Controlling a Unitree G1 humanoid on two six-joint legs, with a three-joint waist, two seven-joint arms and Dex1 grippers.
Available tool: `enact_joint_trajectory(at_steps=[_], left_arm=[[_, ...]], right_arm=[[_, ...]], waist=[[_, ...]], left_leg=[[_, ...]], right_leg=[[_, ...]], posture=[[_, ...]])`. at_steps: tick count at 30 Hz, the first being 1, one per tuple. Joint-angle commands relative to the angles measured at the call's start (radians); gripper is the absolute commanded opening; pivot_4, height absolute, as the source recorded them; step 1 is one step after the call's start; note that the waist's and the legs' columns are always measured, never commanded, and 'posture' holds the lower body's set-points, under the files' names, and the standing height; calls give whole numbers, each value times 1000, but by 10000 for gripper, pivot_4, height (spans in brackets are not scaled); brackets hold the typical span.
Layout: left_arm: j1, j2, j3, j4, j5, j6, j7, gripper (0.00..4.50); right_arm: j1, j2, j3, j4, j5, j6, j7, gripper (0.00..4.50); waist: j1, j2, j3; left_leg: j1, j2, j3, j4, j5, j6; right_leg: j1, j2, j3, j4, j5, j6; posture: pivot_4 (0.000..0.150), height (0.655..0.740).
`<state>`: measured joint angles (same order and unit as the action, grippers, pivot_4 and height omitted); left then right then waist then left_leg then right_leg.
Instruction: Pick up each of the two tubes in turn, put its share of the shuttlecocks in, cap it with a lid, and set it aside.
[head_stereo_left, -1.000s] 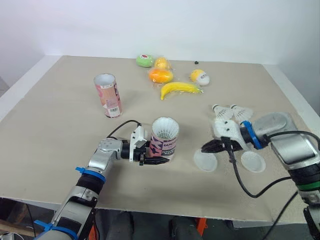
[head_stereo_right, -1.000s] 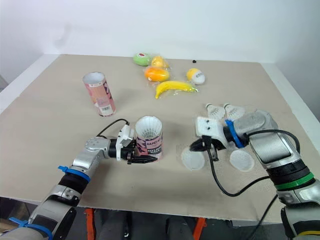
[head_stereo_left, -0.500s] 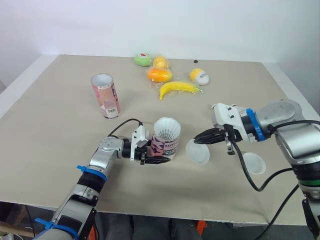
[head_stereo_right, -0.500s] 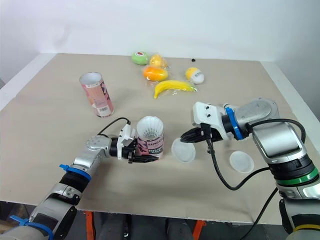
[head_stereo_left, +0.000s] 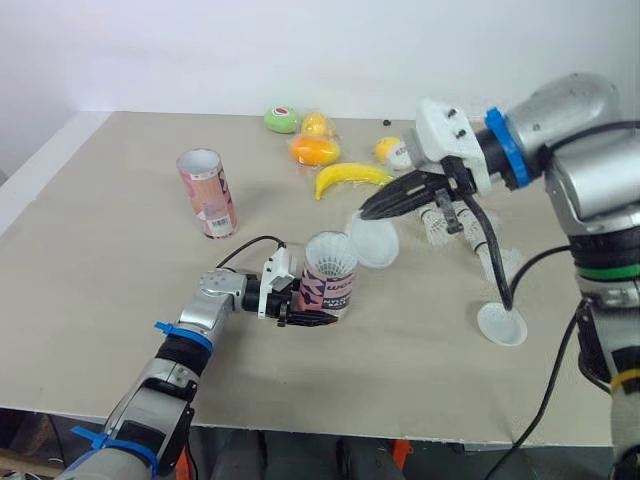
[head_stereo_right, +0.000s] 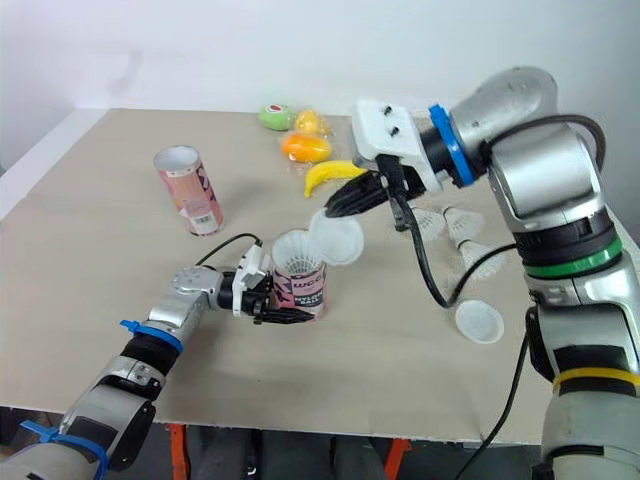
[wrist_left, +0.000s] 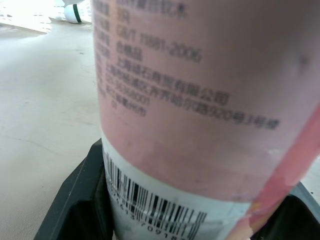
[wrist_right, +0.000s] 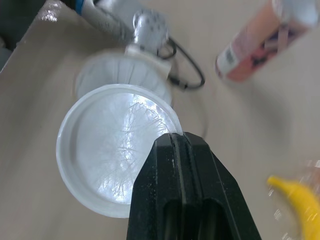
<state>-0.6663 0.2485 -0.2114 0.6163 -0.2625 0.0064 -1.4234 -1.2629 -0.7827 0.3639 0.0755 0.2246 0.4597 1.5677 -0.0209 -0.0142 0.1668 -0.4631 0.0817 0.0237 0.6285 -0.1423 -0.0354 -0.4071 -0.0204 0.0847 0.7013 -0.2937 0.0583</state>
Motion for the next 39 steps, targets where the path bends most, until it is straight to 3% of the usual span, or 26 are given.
enact_joint_trajectory(at_steps=[1, 18, 28, 39], left_arm=[[22, -5, -46, 54, 51, 24, -10, 27474], [19, -6, -33, 64, 48, 26, -2, 27474], [8, -7, -30, 80, 47, 24, -5, 27474], [5, -4, -22, 82, 48, 23, -2, 27474]], right_arm=[[-51, 38, 47, 36, -28, -52, 47, 494], [-101, 144, 123, 92, -67, -149, 47, 494], [-122, 114, 160, 123, -94, -219, 47, 494], [-100, 49, 224, 37, -48, -234, 47, 494]], waist=[[1, 0, 0], [2, 1, 0], [2, 1, 0], [4, 1, 0]], left_leg=[[0, 0, 0, 0, 0, 0], [0, 0, 0, 1, 0, 0], [0, 0, 0, 1, 0, 0], [0, 0, 0, 2, 0, 0]], right_leg=[[0, 0, 0, 0, 0, 0], [0, 0, 0, 1, 1, 0], [0, 0, 0, 1, 1, 0], [0, -1, 0, 1, 1, 1]], posture=[[1500, 6917], [1500, 6917], [1500, 6917], [1500, 6917]])
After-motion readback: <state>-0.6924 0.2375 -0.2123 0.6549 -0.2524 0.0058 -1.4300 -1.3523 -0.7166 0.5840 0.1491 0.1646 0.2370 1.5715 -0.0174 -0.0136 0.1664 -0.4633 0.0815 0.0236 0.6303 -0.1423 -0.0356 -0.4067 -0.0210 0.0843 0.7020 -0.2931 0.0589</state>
